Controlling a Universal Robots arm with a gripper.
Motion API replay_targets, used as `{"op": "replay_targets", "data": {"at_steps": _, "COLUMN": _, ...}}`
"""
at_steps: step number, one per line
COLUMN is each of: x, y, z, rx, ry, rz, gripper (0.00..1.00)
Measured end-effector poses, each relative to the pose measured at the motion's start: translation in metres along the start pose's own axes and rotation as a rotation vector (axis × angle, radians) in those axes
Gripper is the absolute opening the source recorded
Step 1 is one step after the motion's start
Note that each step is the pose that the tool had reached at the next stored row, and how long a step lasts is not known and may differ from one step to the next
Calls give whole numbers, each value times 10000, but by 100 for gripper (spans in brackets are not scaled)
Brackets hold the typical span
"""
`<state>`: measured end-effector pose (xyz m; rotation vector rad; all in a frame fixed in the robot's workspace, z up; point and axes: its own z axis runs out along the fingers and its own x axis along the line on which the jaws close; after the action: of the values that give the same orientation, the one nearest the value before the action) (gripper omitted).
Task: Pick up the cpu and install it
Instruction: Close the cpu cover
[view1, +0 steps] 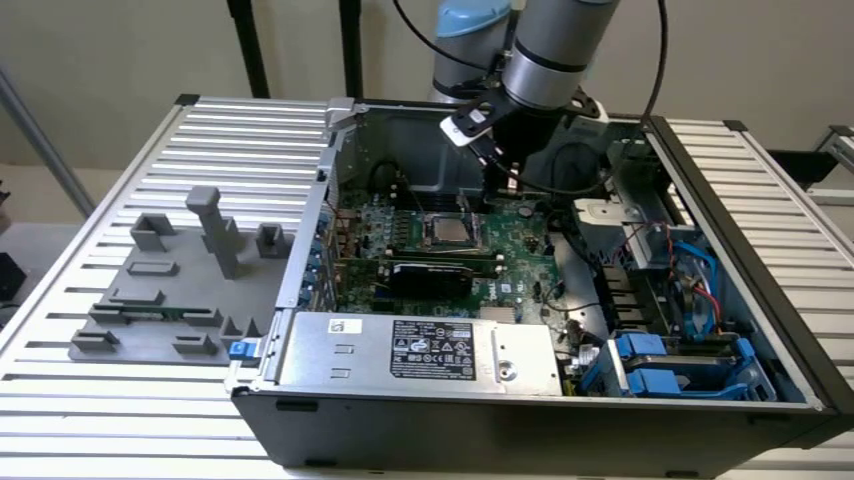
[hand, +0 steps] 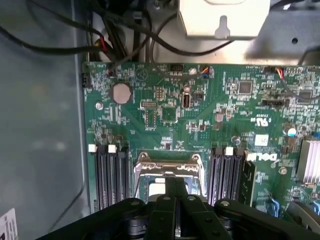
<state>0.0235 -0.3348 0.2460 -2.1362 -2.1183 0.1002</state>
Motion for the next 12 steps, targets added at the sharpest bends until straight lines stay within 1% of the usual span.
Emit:
{"op": "replay_targets", "data": {"at_steps": 6, "x": 5, "y": -174, "z": 42, "rx": 50, "ry": 2, "rz": -11, "gripper": 11}}
{"op": "replay_targets", "data": {"at_steps": 12, "x": 7, "y": -364, "z": 97, "rx": 77, "ry": 3, "rz": -26, "gripper": 11}}
